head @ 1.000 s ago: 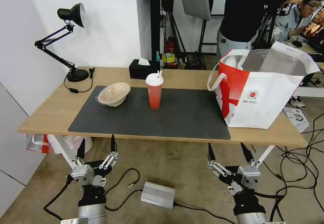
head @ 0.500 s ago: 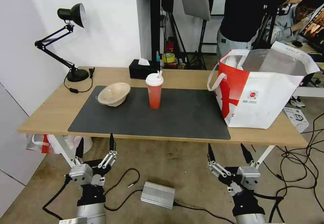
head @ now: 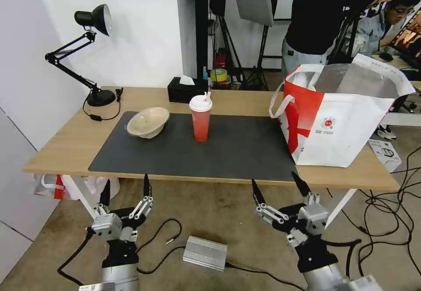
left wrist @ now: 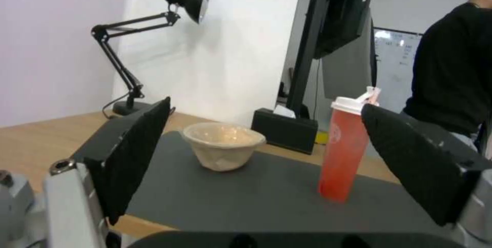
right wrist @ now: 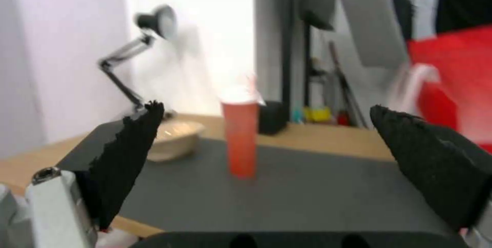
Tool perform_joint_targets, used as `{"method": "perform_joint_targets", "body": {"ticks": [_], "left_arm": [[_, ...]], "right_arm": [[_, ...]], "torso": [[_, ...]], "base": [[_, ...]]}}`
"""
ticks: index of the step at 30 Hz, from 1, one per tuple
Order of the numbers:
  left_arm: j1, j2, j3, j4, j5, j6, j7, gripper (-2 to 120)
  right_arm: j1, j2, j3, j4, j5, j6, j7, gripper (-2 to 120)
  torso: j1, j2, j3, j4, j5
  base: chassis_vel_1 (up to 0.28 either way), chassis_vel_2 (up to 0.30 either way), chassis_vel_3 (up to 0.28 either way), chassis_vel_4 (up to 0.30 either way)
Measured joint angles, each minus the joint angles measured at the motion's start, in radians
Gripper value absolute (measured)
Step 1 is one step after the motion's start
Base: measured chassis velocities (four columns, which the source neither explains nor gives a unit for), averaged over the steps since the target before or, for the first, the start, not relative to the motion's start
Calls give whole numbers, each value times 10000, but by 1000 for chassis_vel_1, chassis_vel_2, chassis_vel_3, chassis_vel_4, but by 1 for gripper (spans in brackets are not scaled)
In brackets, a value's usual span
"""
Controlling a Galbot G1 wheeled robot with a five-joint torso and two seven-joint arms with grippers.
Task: Pick up the trash from the table and place it into the takeout bag.
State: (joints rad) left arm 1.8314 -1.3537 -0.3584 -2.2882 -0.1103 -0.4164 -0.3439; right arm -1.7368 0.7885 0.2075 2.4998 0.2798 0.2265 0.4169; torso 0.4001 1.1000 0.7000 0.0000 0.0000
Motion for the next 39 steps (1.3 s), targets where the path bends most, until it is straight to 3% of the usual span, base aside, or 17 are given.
{"method": "perform_joint_targets", "body": {"ticks": [7,14,29,32,39], "left_arm": [[19,12,-32,-15,-10,-22,-1,100],[50,14,-64,-15,-22,-91,8,100],[16,-47,-81,76,-24,-93,6,100],[62,-87,-103,28,-17,-93,3,100],[51,-206,-102,7,12,-88,-1,100]], "right_arm": [[937,-692,252,14,1624,-3,-1126,100],[2968,-1382,102,17,3678,-1096,-1786,100],[5913,-1675,-729,-4,5802,-3353,-1677,100],[6524,-1726,-779,-53,6751,-3874,-1656,100],[7212,-1615,-907,-273,7202,-4693,-1495,100]], "torso": [[0,0,0,0,0],[0,0,1,1,0],[0,0,0,0,-1],[0,0,0,0,0],[0,0,0,0,0]], "base": [[0,0,0,0],[0,0,0,0],[0,0,0,0],[0,0,0,0],[0,0,0,0]]}}
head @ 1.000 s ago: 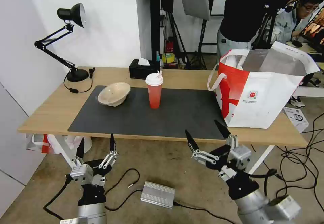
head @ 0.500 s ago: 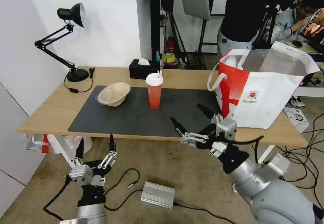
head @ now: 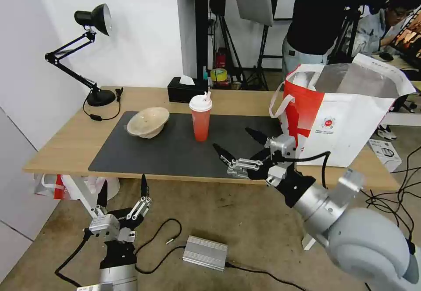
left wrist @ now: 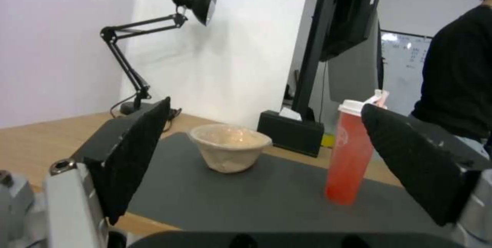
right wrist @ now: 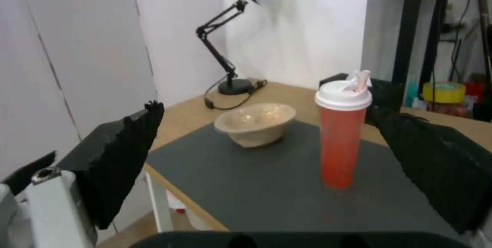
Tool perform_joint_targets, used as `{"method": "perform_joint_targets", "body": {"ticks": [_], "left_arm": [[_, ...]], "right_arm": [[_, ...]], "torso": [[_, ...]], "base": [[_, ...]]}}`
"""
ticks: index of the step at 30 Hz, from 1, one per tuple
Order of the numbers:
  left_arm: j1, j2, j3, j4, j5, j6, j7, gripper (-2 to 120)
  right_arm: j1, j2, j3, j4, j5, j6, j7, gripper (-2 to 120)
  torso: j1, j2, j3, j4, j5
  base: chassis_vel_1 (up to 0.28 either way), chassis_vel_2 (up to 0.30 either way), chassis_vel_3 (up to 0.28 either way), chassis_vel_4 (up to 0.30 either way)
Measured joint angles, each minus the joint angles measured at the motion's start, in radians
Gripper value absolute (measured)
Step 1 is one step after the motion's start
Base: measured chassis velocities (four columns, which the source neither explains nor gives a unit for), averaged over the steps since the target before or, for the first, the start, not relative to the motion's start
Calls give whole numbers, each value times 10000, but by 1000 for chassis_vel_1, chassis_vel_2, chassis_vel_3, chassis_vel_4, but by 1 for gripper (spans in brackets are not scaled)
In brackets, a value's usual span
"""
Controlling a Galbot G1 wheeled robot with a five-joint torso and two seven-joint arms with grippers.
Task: Pick up the trash from the table and place it into the takeout bag.
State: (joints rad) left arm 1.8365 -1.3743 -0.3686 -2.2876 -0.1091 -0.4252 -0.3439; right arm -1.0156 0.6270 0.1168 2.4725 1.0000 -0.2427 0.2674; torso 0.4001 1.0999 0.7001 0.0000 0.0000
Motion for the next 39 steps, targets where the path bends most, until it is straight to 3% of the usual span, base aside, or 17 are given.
{"method": "perform_joint_targets", "body": {"ticks": [8,16,35,39], "left_arm": [[-20,-58,32,10,67,5,1,100],[-73,-105,70,65,155,-6,4,100],[-227,-14,318,347,250,-48,7,100],[-291,65,320,405,185,-48,2,100]], "right_arm": [[724,94,-36,-221,1023,-871,237,100],[1313,-583,31,-525,2063,-1200,270,100],[1721,-693,-30,-1505,2072,-1454,505,100],[2184,-665,-433,-1847,2062,-1462,476,100]], "torso": [[0,0,0,0,0],[-1,0,-1,0,-1],[-1,0,-1,0,0],[-1,0,-1,-1,0]], "base": [[0,0,0,0],[0,0,0,0],[0,0,0,0],[0,0,0,0]]}}
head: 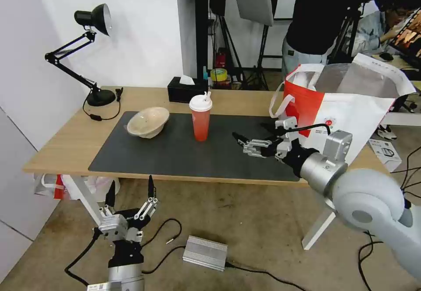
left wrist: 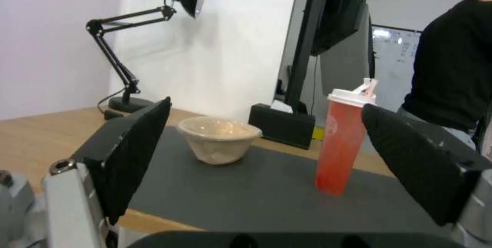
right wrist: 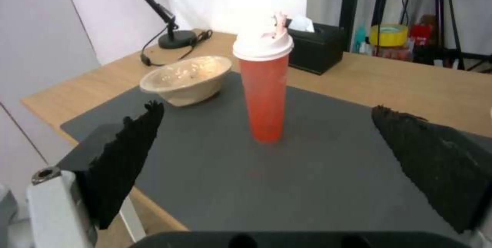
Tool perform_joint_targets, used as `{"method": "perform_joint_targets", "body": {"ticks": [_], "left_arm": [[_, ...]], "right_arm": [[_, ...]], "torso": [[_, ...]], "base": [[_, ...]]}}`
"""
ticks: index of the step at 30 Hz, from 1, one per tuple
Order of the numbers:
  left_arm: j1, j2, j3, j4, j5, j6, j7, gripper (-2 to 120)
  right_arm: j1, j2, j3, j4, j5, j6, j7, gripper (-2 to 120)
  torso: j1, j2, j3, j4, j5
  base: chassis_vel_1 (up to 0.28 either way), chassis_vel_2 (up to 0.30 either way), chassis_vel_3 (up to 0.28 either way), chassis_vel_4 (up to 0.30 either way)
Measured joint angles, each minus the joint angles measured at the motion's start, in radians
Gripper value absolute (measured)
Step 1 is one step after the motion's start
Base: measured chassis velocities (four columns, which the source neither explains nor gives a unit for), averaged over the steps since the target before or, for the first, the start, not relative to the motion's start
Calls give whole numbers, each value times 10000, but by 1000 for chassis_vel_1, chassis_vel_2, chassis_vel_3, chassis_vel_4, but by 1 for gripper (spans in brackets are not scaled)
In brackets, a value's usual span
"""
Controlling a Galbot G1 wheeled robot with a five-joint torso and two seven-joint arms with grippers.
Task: Pick up the trash from the table and place it into the takeout bag.
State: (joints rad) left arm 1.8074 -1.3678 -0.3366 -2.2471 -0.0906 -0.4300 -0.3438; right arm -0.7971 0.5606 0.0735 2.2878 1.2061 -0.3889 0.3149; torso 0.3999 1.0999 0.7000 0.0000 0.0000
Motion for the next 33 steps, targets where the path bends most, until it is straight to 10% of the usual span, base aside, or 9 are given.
{"method": "perform_joint_targets", "body": {"ticks": [33], "left_arm": [[-36,-244,29,100,15,11,-6,100]], "right_arm": [[4583,1253,-3704,-2509,184,-469,-35,100]], "torso": [[1,0,1,1,0]], "base": [[0,0,0,0]]}}
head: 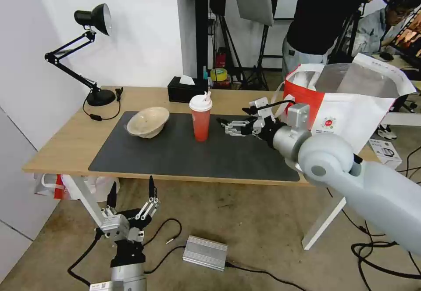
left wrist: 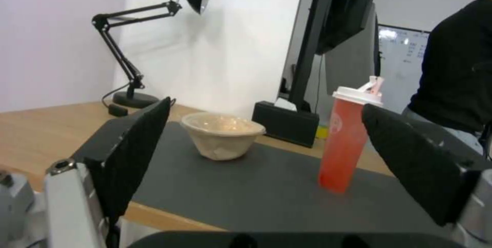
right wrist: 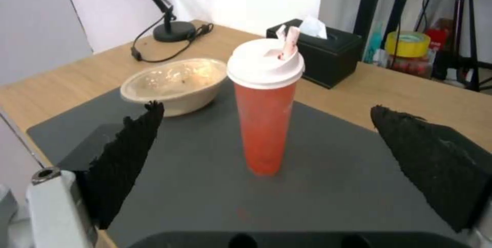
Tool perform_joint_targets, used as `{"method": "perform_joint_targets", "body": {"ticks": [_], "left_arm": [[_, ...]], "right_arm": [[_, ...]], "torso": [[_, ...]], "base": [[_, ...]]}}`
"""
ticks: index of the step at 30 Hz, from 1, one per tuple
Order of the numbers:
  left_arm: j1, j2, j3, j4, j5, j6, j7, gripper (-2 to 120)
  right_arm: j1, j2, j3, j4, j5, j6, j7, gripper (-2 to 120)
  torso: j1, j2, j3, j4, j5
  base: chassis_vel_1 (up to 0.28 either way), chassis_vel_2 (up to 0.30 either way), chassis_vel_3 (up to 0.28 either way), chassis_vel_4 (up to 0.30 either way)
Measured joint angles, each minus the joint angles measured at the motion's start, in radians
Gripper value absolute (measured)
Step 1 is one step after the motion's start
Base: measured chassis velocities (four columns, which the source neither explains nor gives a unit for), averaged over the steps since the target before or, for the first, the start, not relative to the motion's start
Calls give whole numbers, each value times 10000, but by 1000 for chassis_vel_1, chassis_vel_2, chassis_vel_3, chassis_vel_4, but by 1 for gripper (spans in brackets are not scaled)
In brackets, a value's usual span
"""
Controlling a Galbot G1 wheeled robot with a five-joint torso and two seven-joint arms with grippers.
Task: Pick up the trash from the table and place it into the takeout bag.
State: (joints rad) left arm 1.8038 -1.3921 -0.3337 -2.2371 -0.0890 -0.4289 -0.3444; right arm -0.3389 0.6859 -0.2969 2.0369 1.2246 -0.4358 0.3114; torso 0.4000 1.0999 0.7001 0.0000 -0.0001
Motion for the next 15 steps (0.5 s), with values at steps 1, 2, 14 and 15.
{"method": "perform_joint_targets", "body": {"ticks": [1,2,14,15], "left_arm": [[-1,5,-11,3,-3,0,0,100],[-4,14,-30,3,-6,0,0,100],[-54,-21,-45,43,-52,-46,-3,100],[-61,-28,-47,57,-55,-49,-3,100]], "right_arm": [[96,55,-65,-68,34,-22,8,100],[192,116,-146,-167,51,-42,12,100],[839,641,-697,-1035,45,-186,-59,100],[874,703,-728,-1134,29,-197,-87,100]], "torso": [[0,0,0,0,0],[0,0,-1,0,0],[0,1,0,0,0],[0,1,0,0,0]], "base": [[0,0,0,0],[0,0,0,0],[0,0,0,0],[0,0,0,0]]}}
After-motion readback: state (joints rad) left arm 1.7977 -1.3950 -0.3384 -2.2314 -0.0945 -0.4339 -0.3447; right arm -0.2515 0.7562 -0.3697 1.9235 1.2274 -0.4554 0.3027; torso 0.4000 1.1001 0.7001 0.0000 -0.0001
